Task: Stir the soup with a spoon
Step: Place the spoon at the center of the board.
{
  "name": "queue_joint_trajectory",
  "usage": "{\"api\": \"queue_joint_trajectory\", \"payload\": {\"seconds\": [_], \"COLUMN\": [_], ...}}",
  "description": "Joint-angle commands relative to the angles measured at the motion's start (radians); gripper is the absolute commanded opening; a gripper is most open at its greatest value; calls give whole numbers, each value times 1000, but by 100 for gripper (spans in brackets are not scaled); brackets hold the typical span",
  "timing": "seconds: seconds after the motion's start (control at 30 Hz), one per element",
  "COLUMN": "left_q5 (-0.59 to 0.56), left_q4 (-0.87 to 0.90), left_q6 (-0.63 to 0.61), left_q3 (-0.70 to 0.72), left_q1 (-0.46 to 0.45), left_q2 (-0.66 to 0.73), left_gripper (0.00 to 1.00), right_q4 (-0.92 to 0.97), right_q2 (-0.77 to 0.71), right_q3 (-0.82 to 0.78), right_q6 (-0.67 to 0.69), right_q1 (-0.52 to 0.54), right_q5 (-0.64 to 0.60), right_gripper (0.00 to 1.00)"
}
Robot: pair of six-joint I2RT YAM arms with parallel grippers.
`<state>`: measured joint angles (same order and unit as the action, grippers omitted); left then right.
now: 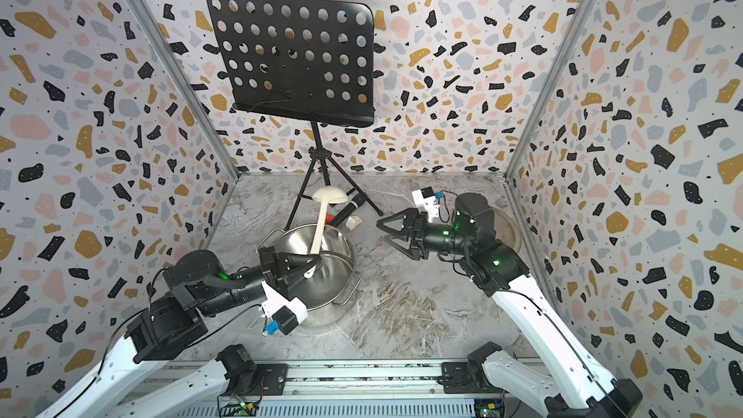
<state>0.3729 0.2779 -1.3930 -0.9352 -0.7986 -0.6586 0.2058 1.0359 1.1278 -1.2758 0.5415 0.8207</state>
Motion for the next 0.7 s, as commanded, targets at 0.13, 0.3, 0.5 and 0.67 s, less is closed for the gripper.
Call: {"api": "queue_joint_trajectory", "payload": {"seconds": [0.13, 0.3, 0.5, 0.67], "left_q5": [33, 37, 33, 30], "left_q4": [-119, -94, -51, -40], "left_q6": [-79, -83, -80, -79], "left_q3": [12, 3, 0, 5], "left_q1": [-20, -29, -35, -40], "left_q2": [2, 5, -5, -13], "left_gripper": [0, 0, 0, 0], "right_q4": [-97, -153, -220, -240], "right_q2": [131, 217, 306, 331], "right_q3": [127, 168, 224, 229], "right_q6": [4, 13, 13, 10], "right_q1": [153, 210, 251, 270], "right_q5": [-105, -124, -118, -116], "right_gripper": [68, 62, 56, 40]}}
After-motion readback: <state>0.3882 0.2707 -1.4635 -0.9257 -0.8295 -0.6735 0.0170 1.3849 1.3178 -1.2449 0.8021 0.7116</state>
